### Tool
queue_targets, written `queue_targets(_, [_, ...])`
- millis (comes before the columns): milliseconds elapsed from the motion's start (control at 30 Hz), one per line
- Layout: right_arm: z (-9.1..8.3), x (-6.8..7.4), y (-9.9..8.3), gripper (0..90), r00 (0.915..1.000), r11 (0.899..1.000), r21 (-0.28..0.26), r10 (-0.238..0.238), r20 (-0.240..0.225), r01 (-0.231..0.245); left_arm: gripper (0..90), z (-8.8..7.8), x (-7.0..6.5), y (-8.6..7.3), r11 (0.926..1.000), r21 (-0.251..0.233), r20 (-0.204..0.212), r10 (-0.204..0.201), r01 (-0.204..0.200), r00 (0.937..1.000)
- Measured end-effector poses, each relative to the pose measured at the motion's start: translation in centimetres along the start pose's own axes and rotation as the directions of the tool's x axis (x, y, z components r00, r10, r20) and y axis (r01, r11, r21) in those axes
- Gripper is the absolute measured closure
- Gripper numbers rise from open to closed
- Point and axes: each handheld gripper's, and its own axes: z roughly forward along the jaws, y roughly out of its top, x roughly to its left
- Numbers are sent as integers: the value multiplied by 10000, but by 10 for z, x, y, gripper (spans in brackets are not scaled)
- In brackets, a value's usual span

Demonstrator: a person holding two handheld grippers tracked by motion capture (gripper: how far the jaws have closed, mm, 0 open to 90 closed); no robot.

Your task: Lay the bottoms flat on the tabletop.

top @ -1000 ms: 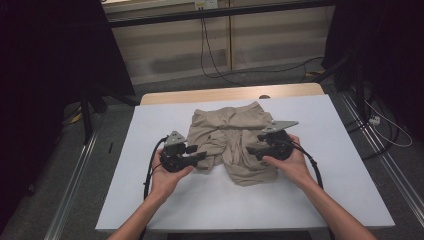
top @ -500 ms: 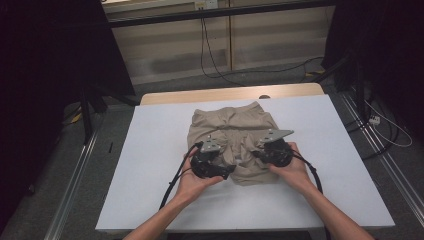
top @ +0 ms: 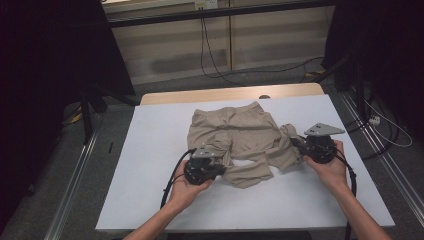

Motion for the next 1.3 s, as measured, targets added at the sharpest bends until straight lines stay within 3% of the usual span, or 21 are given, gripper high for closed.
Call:
queue_targets(67, [0, 2, 0, 589, 9997, 9998, -23, 205, -105, -205, 868, -9, -1, -7, 9999, -99, 32, -39, 39, 10000])
queue_targets(267, [-2, 17, 5, 392, 9975, 9985, -253, 471, -527, -485, 868, -25, -16, -24, 10000, 45, 498, -5, 3, 9988])
queue_targets(400, [-8, 34, 7, 355, 9980, 9990, -384, 225, -595, -248, 868, -29, -33, -34, 9988, 295, 801, 355, -379, 9962])
queue_targets(567, [-17, 58, 2, 330, 9959, 9995, -315, -97, -899, 69, 868, -33, -52, -44, 9952, 497, 716, 807, -844, 9942])
queue_targets(733, [-25, 69, -3, 321, 9924, 9995, -323, 16, -1231, -56, 809, -44, -54, -47, 9972, 239, 571, 693, -708, 9960])
queue_targets(800, [-27, 79, -4, 325, 9912, 9994, -303, -218, -1307, 180, 790, -47, -52, -44, 9969, -32, 503, 792, -791, 9956])
queue_targets(967, [-21, 102, 0, 344, 9790, 9984, -244, -542, -1966, 504, 759, -51, -41, -32, 9938, -715, -36, 846, -846, 9964])
queue_targets(1033, [-16, 111, 1, 343, 9675, 9985, -137, -549, -2467, 531, 710, -43, -34, -23, 9935, -713, -296, 872, -891, 9958])
queue_targets(1133, [-1, 124, 0, 335, 9498, 9968, 214, -665, -3056, 766, 611, -20, -22, -11, 9934, -385, -672, 1056, -1083, 9921])
queue_targets(1200, [10, 133, -2, 323, 9375, 9936, 527, -766, -3394, 1003, 583, -1, -14, -5, 9947, 114, -861, 1025, -1019, 9910])
queue_targets(1300, [24, 146, -9, 310, 9223, 9834, 961, -1081, -3711, 1539, 475, 18, -6, -2, 9933, 606, -1041, 1040, -981, 9891])
